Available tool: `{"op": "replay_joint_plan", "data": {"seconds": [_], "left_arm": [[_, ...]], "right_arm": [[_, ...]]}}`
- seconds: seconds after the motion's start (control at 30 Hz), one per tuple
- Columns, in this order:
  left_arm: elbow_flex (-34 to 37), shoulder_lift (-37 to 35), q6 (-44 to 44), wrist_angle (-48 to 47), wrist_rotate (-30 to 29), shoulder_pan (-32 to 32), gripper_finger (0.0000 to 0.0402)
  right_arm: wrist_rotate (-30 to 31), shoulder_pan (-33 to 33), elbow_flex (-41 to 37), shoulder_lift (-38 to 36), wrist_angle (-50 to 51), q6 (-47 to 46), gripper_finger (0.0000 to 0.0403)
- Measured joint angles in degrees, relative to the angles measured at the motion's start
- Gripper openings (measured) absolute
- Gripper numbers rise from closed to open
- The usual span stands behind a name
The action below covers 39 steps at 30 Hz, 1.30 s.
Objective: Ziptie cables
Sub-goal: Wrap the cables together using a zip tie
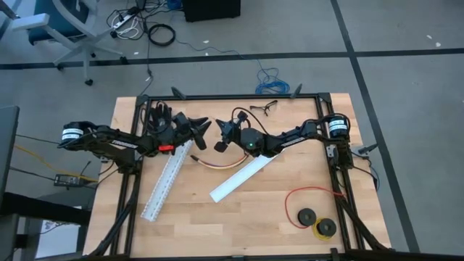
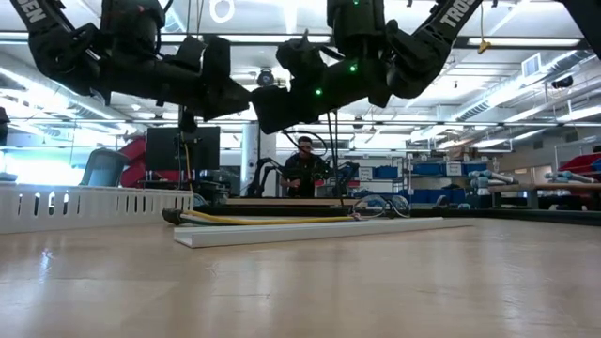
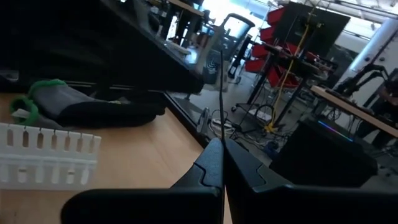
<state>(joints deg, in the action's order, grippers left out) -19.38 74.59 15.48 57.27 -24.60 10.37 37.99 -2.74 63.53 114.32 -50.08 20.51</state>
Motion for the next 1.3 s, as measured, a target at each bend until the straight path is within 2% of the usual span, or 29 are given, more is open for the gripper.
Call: {"op": "replay_joint_plan", "data": {"seconds": [0.57, 0.7, 0.87, 1.1, 1.3], "left_arm": [[-2.36, 0.07, -0.4, -2.07, -1.75, 0.02, 0.0135], [-2.36, 0.07, -1.59, -1.96, -2.16, 0.07, 0.0103], [-2.36, 0.07, -5.6, -2.01, -1.6, 0.08, 0.0013], [-1.91, -1.56, -13.74, -4.14, 0.37, 0.09, 0.0003], [-1.86, -6.21, -16.58, -10.54, 0.15, 0.13, 0.0002]], "right_arm": [[-5.21, 0.13, 0.0, -0.02, -1.93, 0.25, 0.0], [-6.58, 0.23, 0.0, -0.02, -1.9, 0.23, 0.0], [-8.28, 0.4, 0.0, -0.02, -1.73, 0.21, 0.0], [-8.58, 0.48, 0.0, -0.02, 0.46, -1.91, 0.0004], [-8.28, 0.91, 0.02, -0.04, 1.94, -2.85, 0.0043]]}}
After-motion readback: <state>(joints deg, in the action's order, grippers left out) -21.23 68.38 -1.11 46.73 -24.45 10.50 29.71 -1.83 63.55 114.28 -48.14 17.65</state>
